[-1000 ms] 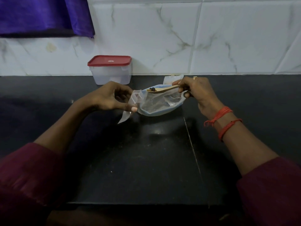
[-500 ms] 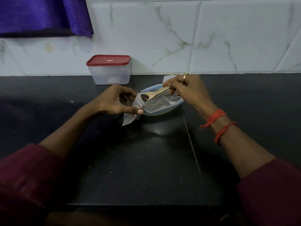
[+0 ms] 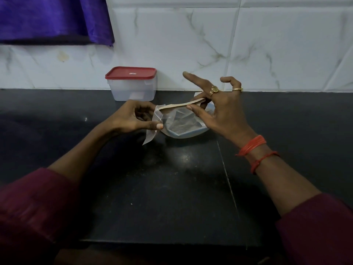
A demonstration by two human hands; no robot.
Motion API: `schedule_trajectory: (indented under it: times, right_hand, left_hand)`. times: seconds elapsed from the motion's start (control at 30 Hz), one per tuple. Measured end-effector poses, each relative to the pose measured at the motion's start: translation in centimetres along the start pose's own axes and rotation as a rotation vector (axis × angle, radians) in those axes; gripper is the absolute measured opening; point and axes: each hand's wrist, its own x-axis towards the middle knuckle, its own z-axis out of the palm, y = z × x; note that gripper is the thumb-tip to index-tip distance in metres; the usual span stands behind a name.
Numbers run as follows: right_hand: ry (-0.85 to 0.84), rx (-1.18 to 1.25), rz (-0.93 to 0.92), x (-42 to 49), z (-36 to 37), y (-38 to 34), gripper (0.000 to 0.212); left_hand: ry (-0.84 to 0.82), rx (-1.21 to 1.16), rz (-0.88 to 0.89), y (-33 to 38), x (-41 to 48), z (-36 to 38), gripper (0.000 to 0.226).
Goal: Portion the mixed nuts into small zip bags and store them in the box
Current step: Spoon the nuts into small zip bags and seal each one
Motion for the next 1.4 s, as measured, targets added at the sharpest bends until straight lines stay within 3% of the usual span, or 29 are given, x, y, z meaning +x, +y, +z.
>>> schedule_trajectory:
  times: [0.23, 0.37, 0.47, 0.53, 0.63, 0.7, 0.9, 1.1, 1.2, 1.4]
  right_hand:
    - [0.052, 0.205, 0.196, 0.0, 0.4, 0.2, 0.072]
    - [0.073, 0.235, 0.228, -0.1, 0.4, 0.4, 0.077]
    - [0.105, 0.232, 0.235, 0.0, 0.6, 0.3, 0.079]
    - [0.133, 0.232, 0.23, 0.0, 0.5, 0.2, 0.072]
    - [0.138, 0.207, 0.161, -0.2, 0.4, 0.3, 0.03]
    - [0.078, 0.211, 0.147, -0.3, 0.5, 0.3, 0.015]
    - [0.113, 0.42, 0.339, -0.2, 0.1, 0.5, 0.021]
    - [0.231, 0.536, 0.507, -0.1, 0.2, 2.2, 0.012]
    - [0.236, 0.503, 0.465, -0.1, -0.1, 2.0, 0.013]
    - [0.078, 0.307, 0.197, -0.3, 0.1, 0.2, 0.018]
  left_hand:
    - [0.009, -0.078, -0.009, -0.5, 0.0, -0.1, 0.017]
    - [0.026, -0.113, -0.035, -1.0, 0.0, -0.2, 0.053]
    - [0.009, -0.134, -0.052, -1.2, -0.1, -0.2, 0.051]
    - [0.018, -0.151, -0.057, -1.2, -0.2, -0.1, 0.042]
    - [0.018, -0.169, -0.067, -1.2, -0.2, 0.1, 0.044]
    - [0.012, -0.156, -0.084, -1.0, -0.2, 0.2, 0.043]
    - [0.03, -0.206, -0.112, -0.5, -0.3, 0.5, 0.035]
    - [0.035, -0.223, -0.124, -0.4, -0.4, 0.7, 0.045]
    - [0.04, -0.22, -0.123, -0.2, -0.4, 0.7, 0.046]
    - [0.055, -0.226, -0.112, -0.2, -0.4, 0.7, 0.043]
